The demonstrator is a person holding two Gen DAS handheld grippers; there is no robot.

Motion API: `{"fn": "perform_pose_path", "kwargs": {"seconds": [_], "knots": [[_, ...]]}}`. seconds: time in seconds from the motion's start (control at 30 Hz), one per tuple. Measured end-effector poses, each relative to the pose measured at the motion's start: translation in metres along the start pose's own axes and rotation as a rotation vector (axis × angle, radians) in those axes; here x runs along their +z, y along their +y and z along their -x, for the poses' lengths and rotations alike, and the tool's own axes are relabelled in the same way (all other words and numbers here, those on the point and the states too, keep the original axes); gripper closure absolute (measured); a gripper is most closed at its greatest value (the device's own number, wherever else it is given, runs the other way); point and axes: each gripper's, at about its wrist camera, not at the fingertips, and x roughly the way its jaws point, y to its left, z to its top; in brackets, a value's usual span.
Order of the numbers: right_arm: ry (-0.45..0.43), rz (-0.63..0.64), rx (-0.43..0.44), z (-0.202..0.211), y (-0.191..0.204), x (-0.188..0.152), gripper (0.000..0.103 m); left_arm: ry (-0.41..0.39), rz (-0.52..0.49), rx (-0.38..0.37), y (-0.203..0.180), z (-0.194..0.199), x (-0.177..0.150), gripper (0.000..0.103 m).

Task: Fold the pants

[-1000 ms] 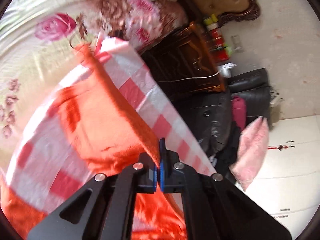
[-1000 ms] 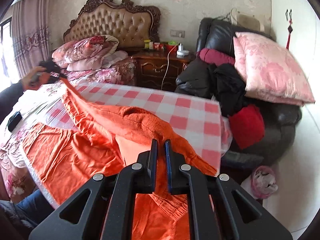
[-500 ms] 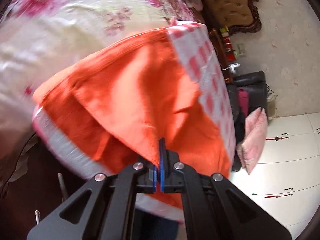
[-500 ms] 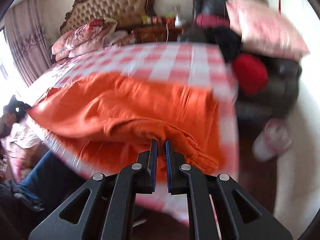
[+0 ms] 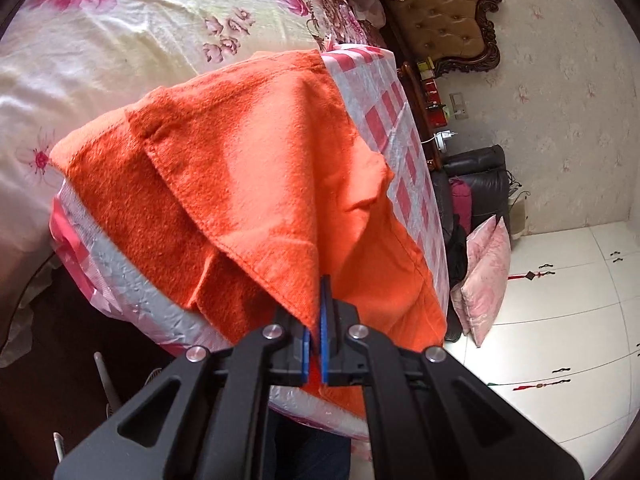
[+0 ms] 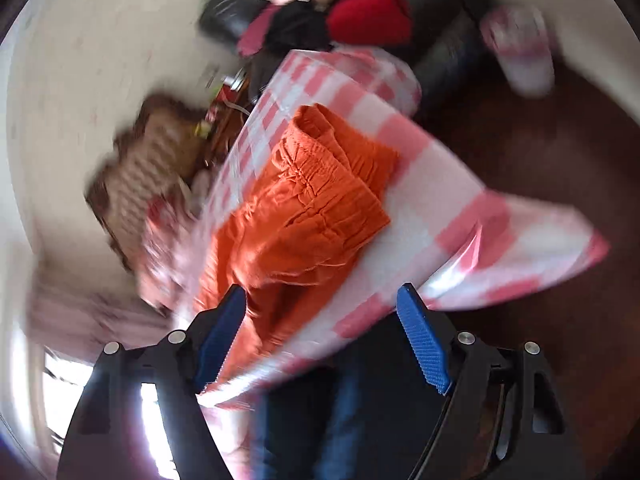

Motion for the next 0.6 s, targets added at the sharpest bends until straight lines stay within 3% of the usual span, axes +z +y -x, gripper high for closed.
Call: {"fn": "perform_pose_path", "kwargs": {"seconds": [0.13,0.33,0.37,0.43,0.6], "knots": [[0.031,-0.149,0.065,-0.021,0.003,0.015,0.026,0.006,0.008,-0.01,0.001,-0.001,0.0,0.101],[0.071,-0.241,-0.009,-0.05,0.006,0.035,0.028,0.018,0.0,-0.017,0.0,-0.006,0.002,0.101],[0.07,-0.239,-0.027,-0.053,0.005,0.037,0.033,0.021,-0.004,-0.016,0.0,-0.006,0.002,0.101],[0.076,-0.206,-0.061,-0.059,0.011,0.041,0.085,0.022,-0.016,-0.014,-0.004,-0.005,0.004,0.101],[0.052,-0.103,-0.098,-0.048,0.044,0.061,0.087,0.015,-0.068,-0.045,-0.046,0.006,0.027,0.102]]}}
